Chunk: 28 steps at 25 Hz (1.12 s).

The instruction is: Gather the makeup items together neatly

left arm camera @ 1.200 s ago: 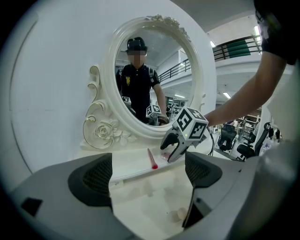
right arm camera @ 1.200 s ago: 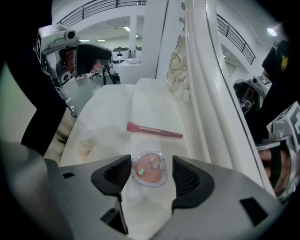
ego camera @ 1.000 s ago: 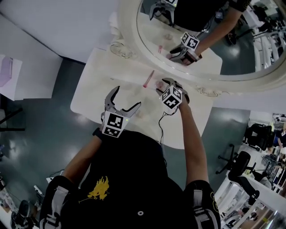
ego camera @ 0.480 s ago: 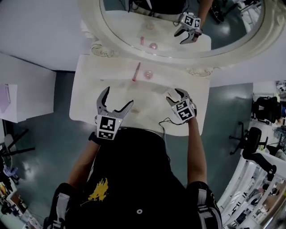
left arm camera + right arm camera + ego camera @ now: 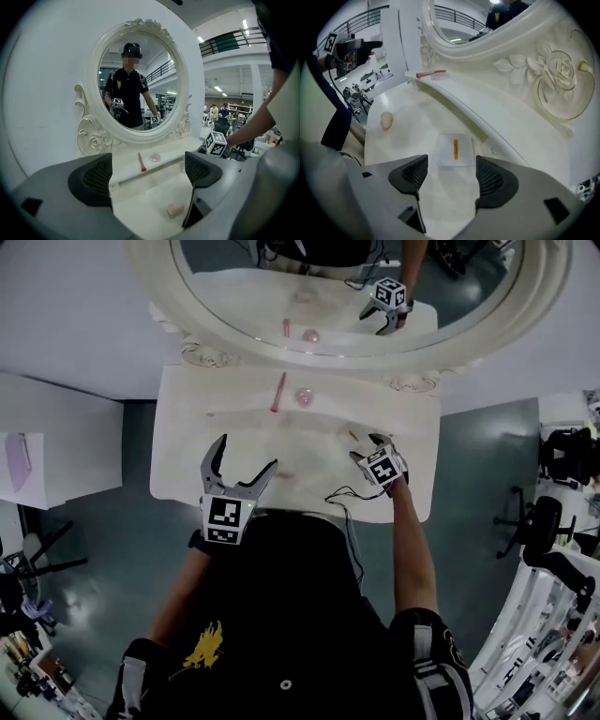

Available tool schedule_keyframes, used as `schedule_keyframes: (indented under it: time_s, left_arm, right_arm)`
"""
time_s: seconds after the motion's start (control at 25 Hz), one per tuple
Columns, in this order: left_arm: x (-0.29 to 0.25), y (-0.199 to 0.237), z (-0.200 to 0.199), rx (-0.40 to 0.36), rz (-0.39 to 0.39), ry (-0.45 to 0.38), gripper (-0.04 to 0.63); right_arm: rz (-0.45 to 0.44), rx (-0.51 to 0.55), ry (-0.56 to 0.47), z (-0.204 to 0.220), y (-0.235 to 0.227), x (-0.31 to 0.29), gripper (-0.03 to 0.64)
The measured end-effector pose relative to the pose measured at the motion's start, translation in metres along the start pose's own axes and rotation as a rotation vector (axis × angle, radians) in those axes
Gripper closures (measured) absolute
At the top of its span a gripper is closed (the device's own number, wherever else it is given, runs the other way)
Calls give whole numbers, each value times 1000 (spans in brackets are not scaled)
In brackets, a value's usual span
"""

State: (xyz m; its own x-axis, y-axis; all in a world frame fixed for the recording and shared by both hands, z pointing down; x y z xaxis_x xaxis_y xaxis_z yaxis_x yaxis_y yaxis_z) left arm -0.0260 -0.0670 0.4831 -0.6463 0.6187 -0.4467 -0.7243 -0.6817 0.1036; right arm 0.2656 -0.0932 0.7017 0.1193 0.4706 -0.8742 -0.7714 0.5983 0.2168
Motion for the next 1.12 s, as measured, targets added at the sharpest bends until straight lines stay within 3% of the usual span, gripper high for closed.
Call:
schedule_keyframes:
  time_s: [0.32,0.76,0.96,1.12]
  left_arm:
    - [6,0,8,28,-39,8,103]
    - [5,-2,9,38,-21,6,103]
    - [4,-3,10,37,-9,5,103]
    - [9,-1,12,41,-1,-1,103]
  right_arm:
    - [-22,-1,61,10,-4,-30,243]
    - [-35,-16,122,10,-1,-36,225]
    - [-45,26,127,6,1,-35,298]
    - [-40,21,133,9,7,-30,299]
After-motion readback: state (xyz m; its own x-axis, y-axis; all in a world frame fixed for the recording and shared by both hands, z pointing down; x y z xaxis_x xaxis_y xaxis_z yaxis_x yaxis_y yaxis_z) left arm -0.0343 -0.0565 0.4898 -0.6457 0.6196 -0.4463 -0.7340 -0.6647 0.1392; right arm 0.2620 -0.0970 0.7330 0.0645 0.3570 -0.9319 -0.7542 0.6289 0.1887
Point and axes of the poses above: the fingertips, and each gripper's own axes: x backward along the fingers, y to its left, z out of its underside, the point moved 2 cm from there along x, backward along the fingers, and after that the axes turned 14 degrees about z, right-handed, at the moved point
